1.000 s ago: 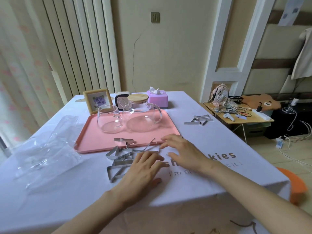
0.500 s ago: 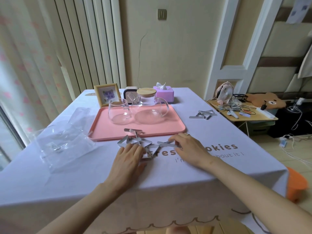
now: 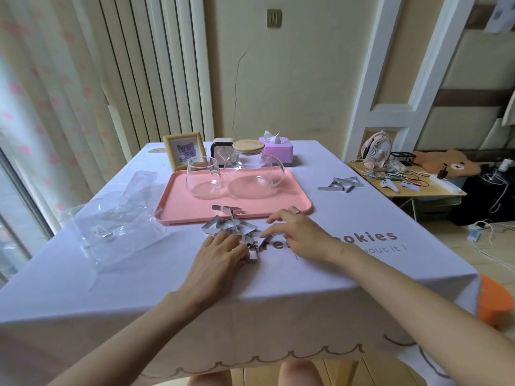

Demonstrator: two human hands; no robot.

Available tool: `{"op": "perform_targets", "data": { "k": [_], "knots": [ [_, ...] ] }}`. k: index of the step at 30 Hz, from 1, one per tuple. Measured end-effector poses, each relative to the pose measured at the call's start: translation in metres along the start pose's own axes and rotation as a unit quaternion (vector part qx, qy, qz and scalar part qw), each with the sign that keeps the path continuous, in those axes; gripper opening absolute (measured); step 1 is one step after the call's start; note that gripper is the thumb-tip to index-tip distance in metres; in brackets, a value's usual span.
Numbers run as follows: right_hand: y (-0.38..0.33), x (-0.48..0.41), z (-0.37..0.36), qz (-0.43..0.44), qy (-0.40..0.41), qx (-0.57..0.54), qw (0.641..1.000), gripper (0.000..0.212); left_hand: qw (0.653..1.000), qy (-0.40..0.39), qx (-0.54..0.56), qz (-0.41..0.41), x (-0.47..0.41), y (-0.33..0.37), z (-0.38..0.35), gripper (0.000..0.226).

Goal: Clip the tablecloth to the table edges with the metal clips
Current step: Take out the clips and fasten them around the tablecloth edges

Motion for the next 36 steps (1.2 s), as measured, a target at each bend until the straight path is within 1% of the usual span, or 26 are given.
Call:
{"op": "perform_targets", "data": {
  "k": [2,5,8,10,13,15,16,17,19,21,22,24,26,28,30,32,34,36],
  "knots": [
    [0.003,-0.007,-0.001,-0.007,-0.052,-0.002,0.999,0.069,1.0,0.001,0.014,-0.01,0.001,-0.001,0.001,0.017],
    [0.015,-0.01,0.004,-0.025,-0.104,-0.019,0.994,0.074,1.0,0.002,0.024,-0.018,0.002,-0.002,0.002,0.018],
    [0.029,-0.006,0.01,-0.028,-0.15,-0.03,0.988,0.07,0.999,-0.003,0.029,-0.017,0.001,-0.002,0.001,0.022],
    [0.035,0.001,0.015,-0.042,-0.174,-0.06,0.982,0.066,0.999,-0.01,0.036,-0.018,-0.002,-0.001,0.0,0.023],
    [0.04,0.012,0.021,-0.063,-0.194,-0.103,0.974,0.07,0.998,-0.006,0.047,-0.029,-0.006,0.002,-0.003,0.02],
    [0.044,0.019,0.023,-0.076,-0.187,-0.115,0.973,0.075,0.997,-0.008,0.06,-0.039,-0.01,0.006,-0.006,0.017],
    [0.047,0.023,0.025,-0.086,-0.173,-0.122,0.974,0.073,0.997,-0.009,0.064,-0.042,-0.013,0.009,-0.008,0.015],
    [0.05,0.026,0.029,-0.1,-0.152,-0.136,0.974,0.068,0.997,-0.01,0.064,-0.043,-0.016,0.01,-0.011,0.013],
    [0.054,0.035,0.039,-0.129,-0.113,-0.157,0.973,0.047,0.997,-0.011,0.061,-0.039,-0.021,0.015,-0.015,0.016],
    [0.057,0.045,0.048,-0.142,-0.114,-0.139,0.973,0.027,0.997,-0.019,0.068,-0.032,-0.026,0.021,-0.019,0.021],
    [0.058,0.05,0.049,-0.144,-0.131,-0.121,0.973,0.023,0.996,-0.025,0.079,-0.029,-0.028,0.023,-0.02,0.02],
    [0.06,0.061,0.046,-0.147,-0.169,-0.063,0.973,0.024,0.992,-0.048,0.116,-0.023,-0.032,0.027,-0.025,0.019],
    [0.065,0.068,0.043,-0.155,-0.178,-0.028,0.971,0.023,0.983,-0.077,0.164,-0.017,-0.036,0.03,-0.03,0.025],
    [0.073,0.072,0.04,-0.166,-0.164,-0.018,0.972,0.022,0.974,-0.097,0.205,-0.018,-0.04,0.036,-0.035,0.026],
    [0.083,0.074,0.039,-0.176,-0.141,-0.02,0.974,0.029,0.966,-0.119,0.23,-0.024,-0.044,0.044,-0.04,0.027],
    [0.088,0.076,0.037,-0.177,-0.118,-0.042,0.976,0.037,0.963,-0.142,0.229,-0.031,-0.048,0.051,-0.044,0.03],
    [0.088,0.076,0.036,-0.172,-0.093,-0.055,0.979,0.042,0.968,-0.137,0.202,-0.05,-0.05,0.055,-0.045,0.034],
    [0.084,0.072,0.038,-0.168,-0.063,-0.065,0.982,0.04,0.975,-0.11,0.185,-0.048,-0.048,0.051,-0.04,0.036]
  ]
}}
Point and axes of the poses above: each hand's wrist, its own x-axis away from the middle knuckle, its own z-axis out of the back of the hand, y = z × x, the point moved 4 cm from there along -x, towards the middle knuckle, and after that the axes turned 11 degrees about x, right-handed, at the moved point
